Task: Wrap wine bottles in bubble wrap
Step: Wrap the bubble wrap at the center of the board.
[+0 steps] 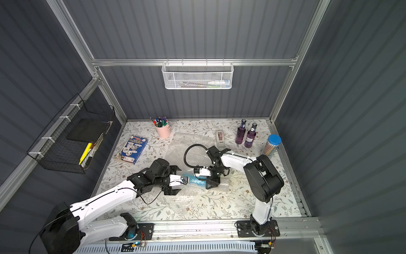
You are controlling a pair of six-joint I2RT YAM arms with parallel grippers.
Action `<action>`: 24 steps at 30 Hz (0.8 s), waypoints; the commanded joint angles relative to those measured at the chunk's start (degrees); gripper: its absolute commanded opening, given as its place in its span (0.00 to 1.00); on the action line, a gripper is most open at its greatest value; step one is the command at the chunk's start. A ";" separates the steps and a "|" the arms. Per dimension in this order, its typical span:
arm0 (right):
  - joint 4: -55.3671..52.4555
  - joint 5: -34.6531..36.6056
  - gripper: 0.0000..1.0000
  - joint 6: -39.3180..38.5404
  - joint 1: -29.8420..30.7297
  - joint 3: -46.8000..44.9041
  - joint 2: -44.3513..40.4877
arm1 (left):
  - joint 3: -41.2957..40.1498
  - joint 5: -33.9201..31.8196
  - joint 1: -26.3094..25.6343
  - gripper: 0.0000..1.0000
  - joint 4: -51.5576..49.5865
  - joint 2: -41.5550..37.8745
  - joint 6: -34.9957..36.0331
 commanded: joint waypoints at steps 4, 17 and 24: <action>-2.88 -2.00 0.56 -0.71 -0.51 1.90 1.95 | -1.90 -1.45 -1.63 0.99 11.58 5.98 8.51; -3.31 -2.77 0.56 -2.06 -1.59 2.04 2.78 | 4.43 -1.99 -1.84 0.86 12.90 19.33 4.72; -2.07 -2.49 0.59 -2.55 -1.76 1.20 1.89 | 7.98 0.97 -0.91 0.66 7.77 22.95 3.02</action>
